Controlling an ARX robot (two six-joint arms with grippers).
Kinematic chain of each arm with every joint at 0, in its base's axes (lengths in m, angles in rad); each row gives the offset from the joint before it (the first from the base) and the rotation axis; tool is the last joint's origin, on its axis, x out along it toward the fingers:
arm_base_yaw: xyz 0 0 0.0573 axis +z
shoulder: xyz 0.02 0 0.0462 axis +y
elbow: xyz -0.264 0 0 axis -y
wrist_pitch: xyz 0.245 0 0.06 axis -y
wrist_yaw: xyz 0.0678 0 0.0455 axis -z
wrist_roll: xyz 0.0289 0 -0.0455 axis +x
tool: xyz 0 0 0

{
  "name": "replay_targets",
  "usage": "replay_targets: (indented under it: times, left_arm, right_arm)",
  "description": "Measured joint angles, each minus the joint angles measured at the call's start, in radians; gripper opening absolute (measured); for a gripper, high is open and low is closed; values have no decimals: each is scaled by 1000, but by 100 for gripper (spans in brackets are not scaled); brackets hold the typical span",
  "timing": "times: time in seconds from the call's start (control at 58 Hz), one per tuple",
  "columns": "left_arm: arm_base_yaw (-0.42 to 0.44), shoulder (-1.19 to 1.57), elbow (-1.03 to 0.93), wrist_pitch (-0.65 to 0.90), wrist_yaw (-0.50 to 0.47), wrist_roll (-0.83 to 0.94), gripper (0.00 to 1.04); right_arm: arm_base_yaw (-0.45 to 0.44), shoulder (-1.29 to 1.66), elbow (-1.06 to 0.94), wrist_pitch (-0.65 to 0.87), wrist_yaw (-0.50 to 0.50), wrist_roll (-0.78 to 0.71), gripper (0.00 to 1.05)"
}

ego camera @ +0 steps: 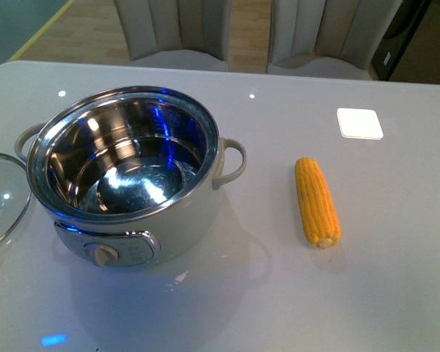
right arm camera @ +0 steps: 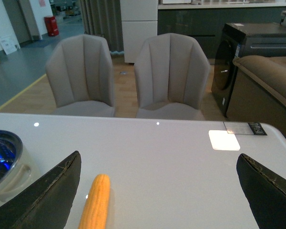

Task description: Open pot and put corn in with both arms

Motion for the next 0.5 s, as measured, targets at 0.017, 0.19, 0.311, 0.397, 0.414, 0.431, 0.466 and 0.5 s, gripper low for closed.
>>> replay_targets:
  times: [0.017, 0.19, 0.311, 0.397, 0.414, 0.431, 0.466, 0.5]
  left_arm:
    - [0, 0, 0, 0, 0, 0, 42]
    - [0, 0, 2, -5, 1, -4, 70]
    - [0, 0, 2, -11, 0, -6, 79]
    - [0, 0, 2, -13, 0, -7, 89]
    - [0, 0, 2, -13, -1, -7, 93]
    - [0, -1, 2, -14, -2, -7, 94]
    - [0, -2, 1, -15, -5, -7, 99]
    - [0, -4, 0, -17, -7, -7, 99]
  right_arm:
    - [0, 0, 0, 0, 0, 0, 96]
    - [0, 0, 0, 0, 0, 0, 96]
    - [0, 0, 0, 0, 0, 0, 96]
    - [0, 0, 0, 0, 0, 0, 96]
    - [0, 0, 0, 0, 0, 0, 96]
    - [0, 0, 0, 0, 0, 0, 96]
    - [0, 0, 0, 0, 0, 0, 96]
    - [0, 0, 0, 0, 0, 0, 96]
